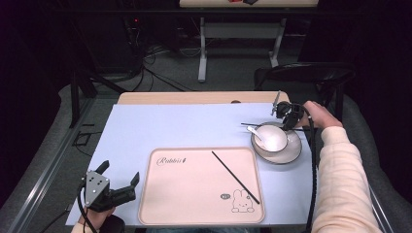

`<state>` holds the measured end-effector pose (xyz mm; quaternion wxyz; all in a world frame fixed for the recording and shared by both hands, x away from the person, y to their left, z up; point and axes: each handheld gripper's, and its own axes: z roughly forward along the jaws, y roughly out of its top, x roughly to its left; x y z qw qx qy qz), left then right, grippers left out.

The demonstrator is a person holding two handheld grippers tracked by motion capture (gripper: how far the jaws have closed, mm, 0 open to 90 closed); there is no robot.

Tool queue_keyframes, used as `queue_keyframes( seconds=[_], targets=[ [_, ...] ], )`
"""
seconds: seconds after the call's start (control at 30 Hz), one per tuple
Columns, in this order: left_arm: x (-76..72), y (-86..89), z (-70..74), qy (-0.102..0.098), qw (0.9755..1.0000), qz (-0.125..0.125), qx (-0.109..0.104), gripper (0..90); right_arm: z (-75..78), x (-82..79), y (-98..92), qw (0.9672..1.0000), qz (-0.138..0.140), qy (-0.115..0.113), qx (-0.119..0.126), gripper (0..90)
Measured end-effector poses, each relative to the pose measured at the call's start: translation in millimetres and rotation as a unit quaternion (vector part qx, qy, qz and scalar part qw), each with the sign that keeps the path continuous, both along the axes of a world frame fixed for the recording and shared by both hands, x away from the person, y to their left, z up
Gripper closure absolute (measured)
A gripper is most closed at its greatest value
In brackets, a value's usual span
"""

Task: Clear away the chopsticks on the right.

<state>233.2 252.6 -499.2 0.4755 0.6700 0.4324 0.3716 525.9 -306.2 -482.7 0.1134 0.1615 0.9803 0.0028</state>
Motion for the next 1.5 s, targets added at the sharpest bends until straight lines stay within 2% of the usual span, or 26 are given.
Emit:
queue_keyframes(
  seconds=[0.1, 0.2, 0.3, 0.33, 0.37, 0.53, 0.57, 0.83, 0.87, 0.93, 1.1, 1.23, 1.27, 1.33, 1.5],
  targets=[
    [0.1, -0.2, -0.1, 0.000, 1.0000, 0.000, 0.000, 0.0, -5.2, 1.4, 0.3, 1.0000, -0.001, -0.001, -0.002, 64.7],
    [0.1, 0.0, 0.0, 0.000, 1.0000, 0.000, 0.000, 0.0, -11.9, 3.4, -0.9, 0.9999, -0.004, 0.002, -0.011, 68.4],
    [0.0, 0.1, -0.1, 0.000, 1.0000, 0.001, -0.001, 0.0, -15.9, 4.4, -3.0, 0.9999, -0.012, 0.006, -0.007, 78.2],
    [-0.1, 0.0, -0.1, 0.000, 1.0000, 0.001, -0.002, 0.0, -16.9, 3.3, -3.5, 0.9997, -0.023, 0.006, -0.002, 81.6],
    [-0.1, 0.0, -0.1, 0.000, 1.0000, 0.002, -0.002, 0.0, -17.5, 4.3, -4.5, 0.9998, -0.016, 0.006, 0.005, 83.7],
    [0.1, 0.0, 0.0, 0.000, 1.0000, 0.001, 0.000, 0.0, -13.6, 2.3, -6.5, 0.9994, -0.030, 0.002, 0.019, 85.3],
    [0.2, 0.0, 0.0, 0.000, 1.0000, 0.001, 0.000, 0.0, -7.9, 1.2, -6.8, 0.9990, -0.036, -0.007, 0.024, 85.3],
    [0.1, -0.2, 0.1, 0.000, 1.0000, 0.001, 0.000, 0.0, -3.9, -0.2, -6.2, 0.9989, -0.043, -0.007, 0.019, 85.3],
    [-0.1, -0.2, 0.1, 0.000, 1.0000, 0.001, -0.001, 0.0, 25.6, -10.6, -4.3, 0.9946, -0.083, -0.042, 0.047, 85.2],
    [-0.2, 0.0, 0.1, -0.001, 1.0000, 0.002, -0.002, 0.0, 39.9, -18.7, -0.6, 0.9914, -0.109, -0.053, 0.049, 85.2],
    [0.0, -0.4, 0.1, 0.000, 1.0000, 0.001, -0.001, 0.0, 55.5, -31.5, 5.3, 0.9856, -0.144, -0.063, 0.063, 85.2],
    [0.2, -0.5, 0.2, 0.000, 1.0000, 0.000, 0.000, 0.0, 67.4, -45.7, 13.5, 0.9791, -0.179, -0.066, 0.071, 85.2],
    [0.2, -0.6, 0.2, 0.000, 1.0000, 0.000, 0.001, 0.0, 70.5, -48.8, 15.5, 0.9792, -0.178, -0.071, 0.066, 85.2],
    [0.2, -0.7, 0.1, 0.000, 1.0000, 0.000, 0.000, 0.0, 75.1, -55.6, 19.4, 0.9757, -0.191, -0.074, 0.080, 85.3],
    [0.3, -0.7, 0.1, 0.000, 1.0000, 0.000, -0.001, 0.0, 83.8, -67.0, 24.7, 0.9695, -0.216, -0.087, 0.077, 85.3]
  ],
)
